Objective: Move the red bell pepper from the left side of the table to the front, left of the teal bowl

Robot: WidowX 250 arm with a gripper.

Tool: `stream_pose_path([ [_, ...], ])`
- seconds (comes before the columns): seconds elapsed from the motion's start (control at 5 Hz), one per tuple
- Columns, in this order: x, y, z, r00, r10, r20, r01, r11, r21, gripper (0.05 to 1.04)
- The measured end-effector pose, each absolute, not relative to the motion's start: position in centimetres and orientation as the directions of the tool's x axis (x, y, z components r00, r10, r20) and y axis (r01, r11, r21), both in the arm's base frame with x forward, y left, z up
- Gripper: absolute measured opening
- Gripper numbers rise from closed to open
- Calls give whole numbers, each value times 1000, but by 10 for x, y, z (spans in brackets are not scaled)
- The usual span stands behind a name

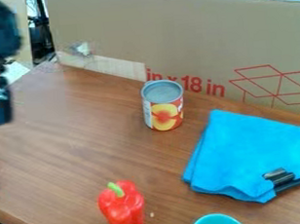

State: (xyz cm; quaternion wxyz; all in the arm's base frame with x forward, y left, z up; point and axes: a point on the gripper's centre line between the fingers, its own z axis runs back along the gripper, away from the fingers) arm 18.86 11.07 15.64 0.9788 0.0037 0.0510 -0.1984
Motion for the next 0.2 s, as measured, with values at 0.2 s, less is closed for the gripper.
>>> stream_pose_path([
  [0.2, 186, 148, 150, 963, -263, -64, 263, 965, -16, 1001],
])
